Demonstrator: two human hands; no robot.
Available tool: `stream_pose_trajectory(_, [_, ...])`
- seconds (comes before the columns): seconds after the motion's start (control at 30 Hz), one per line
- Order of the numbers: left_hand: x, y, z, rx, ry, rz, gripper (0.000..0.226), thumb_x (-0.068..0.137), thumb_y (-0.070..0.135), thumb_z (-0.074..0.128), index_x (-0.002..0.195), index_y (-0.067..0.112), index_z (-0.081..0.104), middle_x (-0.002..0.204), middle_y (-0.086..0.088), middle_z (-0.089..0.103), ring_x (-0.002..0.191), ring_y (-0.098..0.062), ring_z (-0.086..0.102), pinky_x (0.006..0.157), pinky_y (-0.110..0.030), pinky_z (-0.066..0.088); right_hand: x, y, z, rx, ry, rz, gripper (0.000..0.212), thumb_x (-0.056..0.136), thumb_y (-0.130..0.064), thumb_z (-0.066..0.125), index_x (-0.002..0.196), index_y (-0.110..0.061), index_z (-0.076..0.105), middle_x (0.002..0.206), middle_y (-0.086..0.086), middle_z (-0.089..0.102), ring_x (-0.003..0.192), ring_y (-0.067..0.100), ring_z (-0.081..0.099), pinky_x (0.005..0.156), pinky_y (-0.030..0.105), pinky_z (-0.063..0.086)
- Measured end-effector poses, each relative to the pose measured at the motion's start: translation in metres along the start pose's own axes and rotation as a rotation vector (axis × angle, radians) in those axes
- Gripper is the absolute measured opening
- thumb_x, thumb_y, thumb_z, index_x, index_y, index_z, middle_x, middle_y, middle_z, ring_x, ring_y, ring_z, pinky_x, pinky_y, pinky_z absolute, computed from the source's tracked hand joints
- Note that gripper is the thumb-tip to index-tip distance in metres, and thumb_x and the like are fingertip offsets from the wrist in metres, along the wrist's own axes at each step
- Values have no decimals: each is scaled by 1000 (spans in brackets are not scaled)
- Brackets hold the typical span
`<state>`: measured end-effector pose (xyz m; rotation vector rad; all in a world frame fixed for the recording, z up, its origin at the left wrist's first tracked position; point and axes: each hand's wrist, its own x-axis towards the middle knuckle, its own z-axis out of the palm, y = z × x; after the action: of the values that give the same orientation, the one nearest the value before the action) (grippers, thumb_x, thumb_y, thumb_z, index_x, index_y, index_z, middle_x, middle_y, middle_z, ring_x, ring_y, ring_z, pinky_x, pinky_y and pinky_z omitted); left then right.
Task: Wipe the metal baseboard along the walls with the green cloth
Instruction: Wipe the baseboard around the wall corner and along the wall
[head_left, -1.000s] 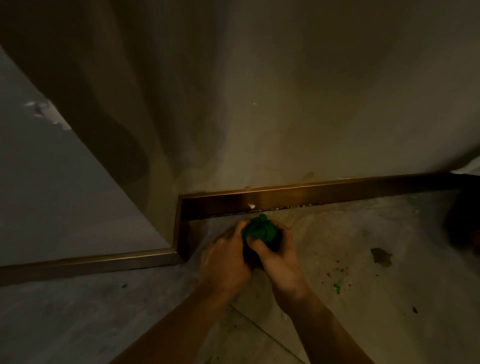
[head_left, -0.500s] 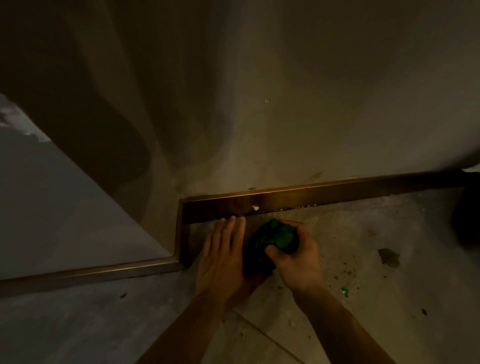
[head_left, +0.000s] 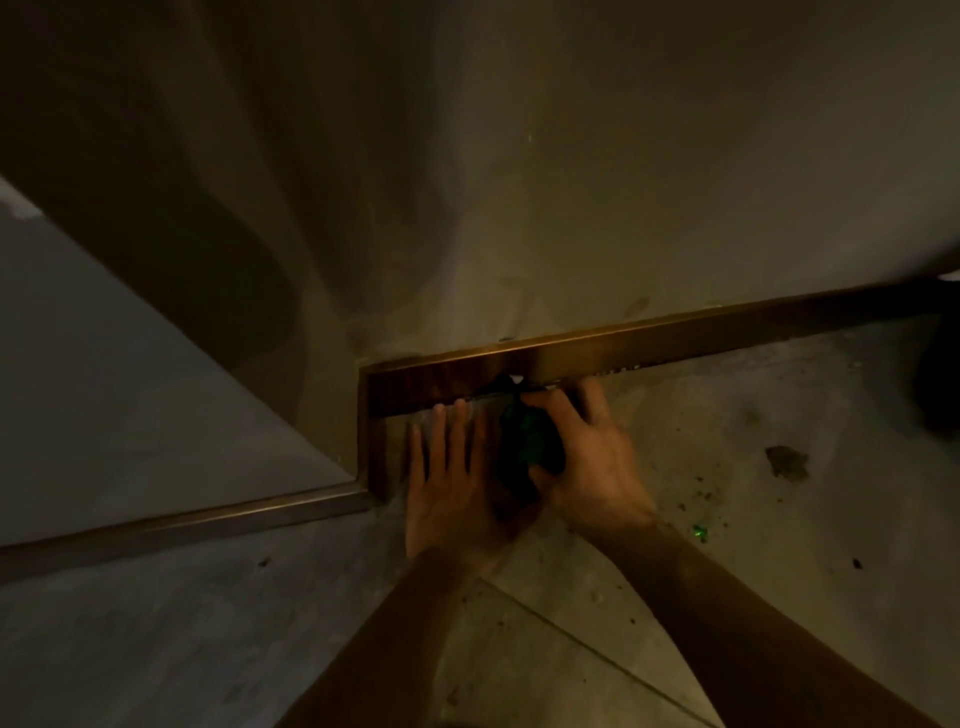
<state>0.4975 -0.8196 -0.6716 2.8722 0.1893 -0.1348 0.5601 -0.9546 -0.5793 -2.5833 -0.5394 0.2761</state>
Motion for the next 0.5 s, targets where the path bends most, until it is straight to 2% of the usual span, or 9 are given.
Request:
stream_pose_trajectory(0.23, [0,-2,5,97,-37,2,112,79,84,22,154,13,-20,165,-17,-13,149,-34,-24,121,-57,-3,11,-15,14,-283,-117,-235,69,80,-15,74,138,-23,39,144,14,30,127,37,43,84,48,58])
stream_pose_trajectory(0.3, [0,0,7,136,-45,0,109,80,84,16,155,12,-17,165,-19,-11,149,-36,-23,121,-58,-3,16,-18,18,-337,-155,-256,70,81,-19,74,138,-26,35,143,13,27,129,37,38,84,49,57])
stream_pose_trajectory(0.43, [0,0,8,79,-2,22,104,84,81,9,158,8,5,164,-24,11,152,-39,-10,121,-60,5,33,-24,20,-424,-131,-324,60,83,-20,71,134,-22,41,134,12,27,122,36,40,75,45,58])
stream_pose_trajectory(0.5, [1,0,7,59,14,30,106,84,84,16,158,9,8,163,-24,15,152,-39,-7,121,-60,6,42,-25,21,-464,-112,-361,49,86,-21,66,131,-19,47,132,14,32,116,35,43,71,43,57])
